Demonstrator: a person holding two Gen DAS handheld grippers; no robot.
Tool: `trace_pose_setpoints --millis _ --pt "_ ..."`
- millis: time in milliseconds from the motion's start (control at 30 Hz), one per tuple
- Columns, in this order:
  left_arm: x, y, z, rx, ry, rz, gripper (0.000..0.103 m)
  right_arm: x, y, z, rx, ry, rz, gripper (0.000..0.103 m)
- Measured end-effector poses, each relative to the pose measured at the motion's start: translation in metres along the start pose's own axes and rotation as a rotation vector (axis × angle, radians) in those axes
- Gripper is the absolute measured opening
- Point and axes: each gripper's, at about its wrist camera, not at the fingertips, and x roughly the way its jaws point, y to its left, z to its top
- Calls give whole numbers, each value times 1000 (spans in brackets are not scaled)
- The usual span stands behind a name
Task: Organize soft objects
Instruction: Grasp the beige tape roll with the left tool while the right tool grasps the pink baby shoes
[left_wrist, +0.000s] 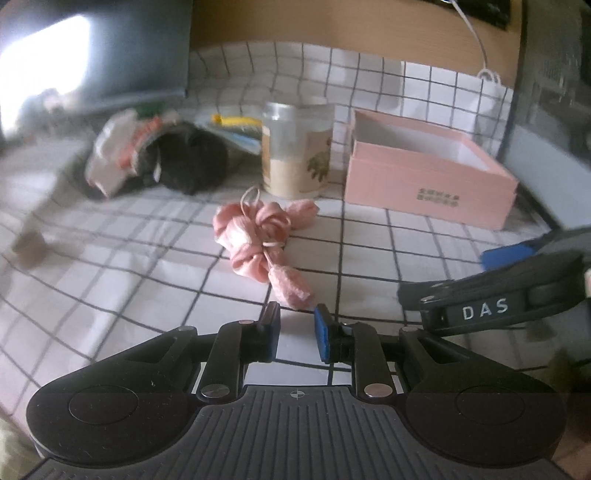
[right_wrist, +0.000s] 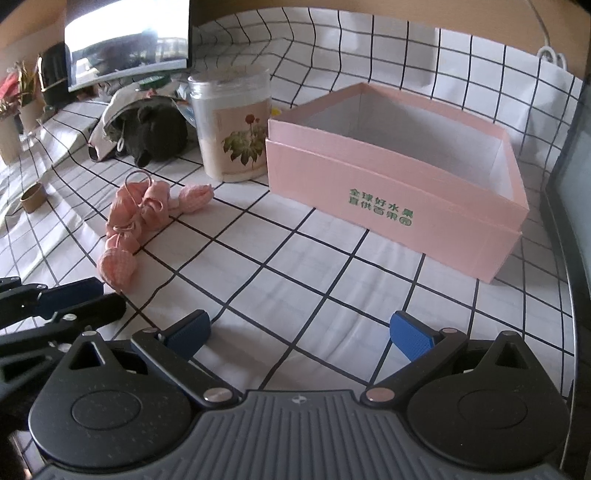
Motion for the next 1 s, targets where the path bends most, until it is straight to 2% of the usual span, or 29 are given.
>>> trace_pose_setpoints --millis 67,133,267,333,400,500,600,733,800,867,1000 --pt "-4 18 8 -36 31 -70 23 -3 1 2 10 15 -14 103" --pt "-17 40 17 -62 -2 -69 24 -5 3 1 18 32 -22 103" --pt "-45 106 36 -152 -89 22 24 -5 3 3 0 56 -7 103" --pt "-53 148 42 -207 -103 102 23 -2 3 9 -13 84 3 103" --pt "-51 186 47 -263 -88 176 23 0 3 13 -10 109 3 103" --pt "-33 229 54 -322 -7 223 23 0 7 14 14 117 -21 103" --pt "-15 244 62 -291 28 239 23 -6 20 18 13 117 -68 98" --pt "6 258 64 -264 92 237 23 -25 49 29 -37 41 -113 98" --pt "14 264 62 -255 124 207 23 -33 63 40 -37 10 -96 98" --pt "16 265 64 -217 115 181 21 -37 76 53 -29 -18 -69 98" --pt "17 265 62 -168 120 140 18 -24 112 72 -59 -31 -19 96"
